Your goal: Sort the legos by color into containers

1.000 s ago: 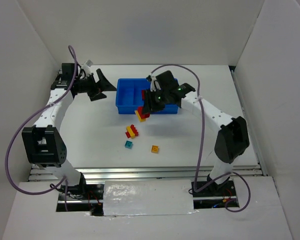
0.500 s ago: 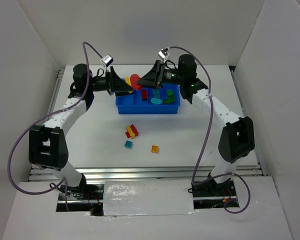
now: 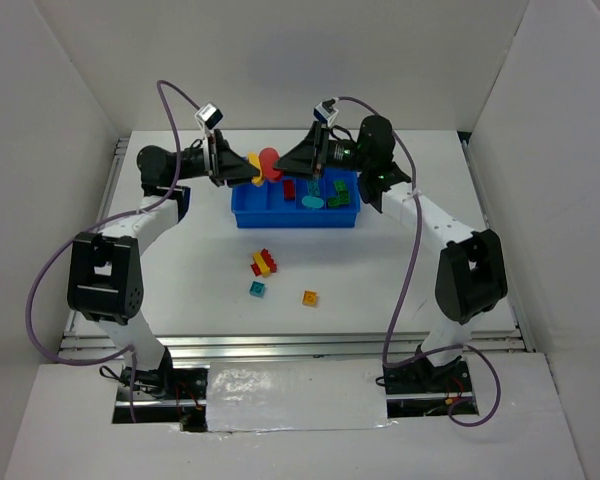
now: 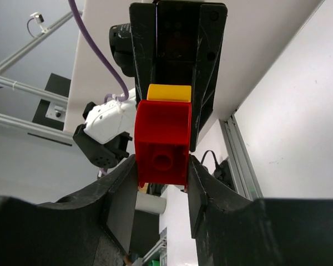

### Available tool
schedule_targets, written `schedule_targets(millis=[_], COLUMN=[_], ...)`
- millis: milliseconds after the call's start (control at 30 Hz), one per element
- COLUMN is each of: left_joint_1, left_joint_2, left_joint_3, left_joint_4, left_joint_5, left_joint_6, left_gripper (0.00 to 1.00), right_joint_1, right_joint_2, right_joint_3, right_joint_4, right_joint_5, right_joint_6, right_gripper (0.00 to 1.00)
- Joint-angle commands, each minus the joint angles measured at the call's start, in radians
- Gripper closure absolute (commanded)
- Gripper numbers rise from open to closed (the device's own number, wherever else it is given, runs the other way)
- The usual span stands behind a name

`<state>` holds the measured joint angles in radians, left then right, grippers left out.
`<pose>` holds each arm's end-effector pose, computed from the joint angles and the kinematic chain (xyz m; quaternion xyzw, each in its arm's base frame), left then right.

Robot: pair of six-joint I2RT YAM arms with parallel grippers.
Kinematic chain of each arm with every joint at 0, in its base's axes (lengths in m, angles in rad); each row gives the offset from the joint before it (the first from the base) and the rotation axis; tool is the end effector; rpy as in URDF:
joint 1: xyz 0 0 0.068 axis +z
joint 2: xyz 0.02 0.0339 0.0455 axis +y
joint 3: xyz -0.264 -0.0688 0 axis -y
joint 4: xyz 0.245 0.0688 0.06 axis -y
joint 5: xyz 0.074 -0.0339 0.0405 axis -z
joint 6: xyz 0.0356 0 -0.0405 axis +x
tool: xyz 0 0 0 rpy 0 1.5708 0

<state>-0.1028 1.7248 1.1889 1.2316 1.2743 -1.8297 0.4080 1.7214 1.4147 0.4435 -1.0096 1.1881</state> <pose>0.3611 -0.0715 0.3550 0.0913 0.6309 -0.7423 0.2064 0.3583 0.1877 0.3704 -0.1185 0.6706 0.6943 0.2330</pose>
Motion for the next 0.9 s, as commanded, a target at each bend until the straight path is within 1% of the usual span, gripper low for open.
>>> schedule_targets(millis=[0, 33, 67, 100, 133, 200, 333, 400, 433, 467, 533, 667, 700, 733, 767, 800, 833, 867], left_joint_1=[0.006, 0.006, 0.006, 0.006, 0.006, 0.011, 0.044, 0.072, 0.08, 0.093, 0.1, 0.1, 0.1, 0.1, 0.1, 0.1, 0.1, 0.124], left_joint_2=[-0.001, 0.001, -0.001, -0.002, -0.004, -0.014, -0.045, -0.051, -0.05, -0.05, -0.048, -0.062, -0.07, -0.085, -0.093, -0.099, -0.112, -0.12], left_joint_3=[0.052, 0.055, 0.057, 0.058, 0.063, 0.061, 0.023, 0.009, 0.0, -0.005, -0.005, 0.0, 0.0, 0.0, 0.001, 0.003, 0.006, 0.012], left_joint_4=[0.226, 0.227, 0.229, 0.218, 0.201, 0.14, 0.072, 0.054, 0.068, 0.075, 0.08, 0.04, 0.016, -0.048, -0.085, -0.127, -0.208, -0.248], left_joint_5=[0.003, 0.005, 0.007, 0.007, 0.01, 0.011, -0.001, -0.004, -0.006, -0.009, -0.009, -0.009, -0.01, -0.01, -0.012, -0.012, -0.012, -0.013], left_joint_6=[-0.033, -0.034, -0.034, -0.02, -0.007, 0.042, 0.113, 0.125, 0.121, 0.113, 0.104, 0.125, 0.162, 0.185, 0.24, 0.272, 0.302, 0.36], left_gripper=[0.77, 0.78, 0.83, 0.89, 1.0, 1.0, 1.0, 1.0, 1.0, 1.0, 1.0, 1.0, 1.0, 1.0, 1.0, 1.0, 1.0, 1.0], right_joint_1=[0.006, 0.008, 0.014, 0.014, 0.015, 0.014, -0.009, -0.027, -0.032, -0.04, -0.058, -0.095, -0.103, -0.109, -0.113, -0.118, -0.124, -0.126], right_joint_2=[0.02, 0.021, 0.023, 0.029, 0.03, 0.032, 0.038, 0.03, 0.027, 0.017, 0.004, -0.002, 0.0, 0.004, 0.006, 0.009, 0.02, 0.024], right_joint_3=[0.023, 0.026, 0.035, 0.043, 0.049, 0.041, 0.032, 0.032, 0.039, 0.044, 0.043, 0.029, 0.032, 0.036, 0.041, 0.058, 0.069, 0.078], right_joint_4=[0.024, 0.017, -0.008, -0.023, -0.037, -0.026, -0.038, -0.075, -0.107, -0.176, -0.242, -0.264, -0.264, -0.267, -0.269, -0.296, -0.316, -0.33], right_joint_5=[-0.032, -0.032, -0.032, -0.032, -0.034, -0.037, -0.049, -0.049, -0.044, -0.031, -0.017, -0.014, -0.017, -0.018, -0.018, -0.015, -0.011, -0.006], right_joint_6=[-0.015, -0.028, -0.039, -0.05, -0.068, -0.065, -0.076, -0.105, -0.155, -0.185, -0.248, -0.275, -0.275, -0.28, -0.286, -0.298, -0.314, -0.332], right_gripper=[1.0, 1.0, 1.0, 1.0, 1.0, 1.0, 1.0, 1.0, 1.0, 1.0, 1.0, 1.0, 1.0, 1.0, 1.0, 1.0, 1.0, 1.0])
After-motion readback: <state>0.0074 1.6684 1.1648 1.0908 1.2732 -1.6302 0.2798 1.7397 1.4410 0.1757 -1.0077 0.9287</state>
